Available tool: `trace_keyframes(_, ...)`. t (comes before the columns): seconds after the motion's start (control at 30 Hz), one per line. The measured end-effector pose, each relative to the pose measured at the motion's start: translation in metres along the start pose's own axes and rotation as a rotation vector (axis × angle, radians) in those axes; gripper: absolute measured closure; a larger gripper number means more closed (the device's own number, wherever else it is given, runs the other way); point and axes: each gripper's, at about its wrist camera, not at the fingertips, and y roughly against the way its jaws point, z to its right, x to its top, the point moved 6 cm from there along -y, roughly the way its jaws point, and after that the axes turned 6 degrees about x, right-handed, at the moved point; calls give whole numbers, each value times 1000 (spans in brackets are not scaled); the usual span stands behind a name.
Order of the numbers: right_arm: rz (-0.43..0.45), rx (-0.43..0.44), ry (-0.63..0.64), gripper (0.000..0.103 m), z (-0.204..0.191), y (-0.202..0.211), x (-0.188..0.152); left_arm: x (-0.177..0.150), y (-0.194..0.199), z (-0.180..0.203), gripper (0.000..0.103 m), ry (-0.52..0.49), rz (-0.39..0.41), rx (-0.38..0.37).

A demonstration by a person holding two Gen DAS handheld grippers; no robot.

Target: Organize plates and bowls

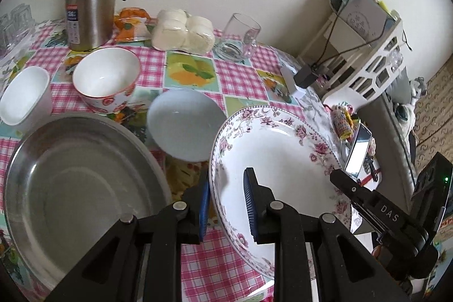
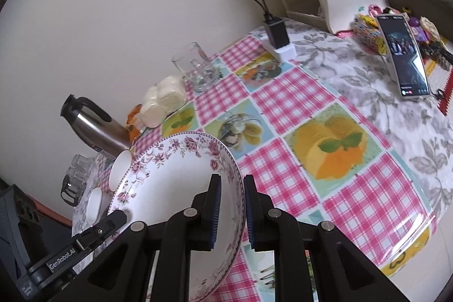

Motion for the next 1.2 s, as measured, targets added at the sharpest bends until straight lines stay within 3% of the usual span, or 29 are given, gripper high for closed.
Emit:
trace_keyframes(0.33,0,-3,84,86,-44,-13,-11,9,17,-42,79,65,21,16)
trace_keyframes(1.2,-62,138,198,86,-172,-59,-59,16,72,-179,80,272,78,67)
